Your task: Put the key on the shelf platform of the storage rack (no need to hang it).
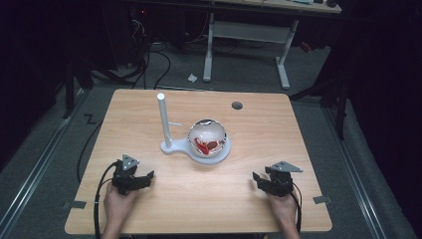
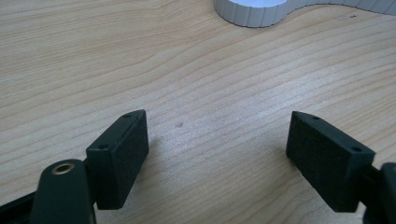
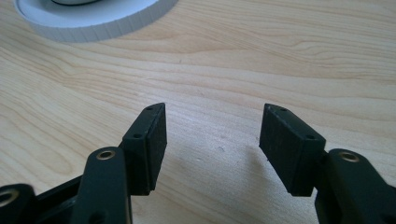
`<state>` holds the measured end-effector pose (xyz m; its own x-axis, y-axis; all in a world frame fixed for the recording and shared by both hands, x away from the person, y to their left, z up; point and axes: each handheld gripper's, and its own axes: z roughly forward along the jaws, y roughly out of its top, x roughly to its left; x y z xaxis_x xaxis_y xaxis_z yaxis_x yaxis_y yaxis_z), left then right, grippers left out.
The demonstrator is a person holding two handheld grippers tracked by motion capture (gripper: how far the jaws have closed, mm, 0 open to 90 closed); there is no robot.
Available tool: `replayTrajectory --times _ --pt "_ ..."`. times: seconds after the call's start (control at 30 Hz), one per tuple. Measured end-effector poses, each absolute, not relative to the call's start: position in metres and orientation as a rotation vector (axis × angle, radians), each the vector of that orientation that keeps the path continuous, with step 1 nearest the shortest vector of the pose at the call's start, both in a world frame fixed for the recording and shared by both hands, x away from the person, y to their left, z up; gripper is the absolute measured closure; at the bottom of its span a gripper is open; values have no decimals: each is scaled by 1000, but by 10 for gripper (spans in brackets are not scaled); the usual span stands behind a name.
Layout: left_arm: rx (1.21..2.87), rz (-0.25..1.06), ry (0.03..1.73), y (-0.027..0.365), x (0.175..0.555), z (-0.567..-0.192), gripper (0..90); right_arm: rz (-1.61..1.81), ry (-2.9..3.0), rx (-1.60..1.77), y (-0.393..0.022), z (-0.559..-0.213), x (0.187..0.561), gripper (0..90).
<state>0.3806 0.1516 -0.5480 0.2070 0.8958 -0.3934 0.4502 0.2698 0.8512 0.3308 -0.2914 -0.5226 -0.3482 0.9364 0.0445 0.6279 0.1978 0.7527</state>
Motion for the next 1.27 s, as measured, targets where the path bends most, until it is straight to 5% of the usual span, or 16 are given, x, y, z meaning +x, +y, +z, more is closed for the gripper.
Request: replayTrajectory --times 1.27 --pt "1349 501 1417 152 380 -548 215 867 2059 1458 -294 -531 337 323"
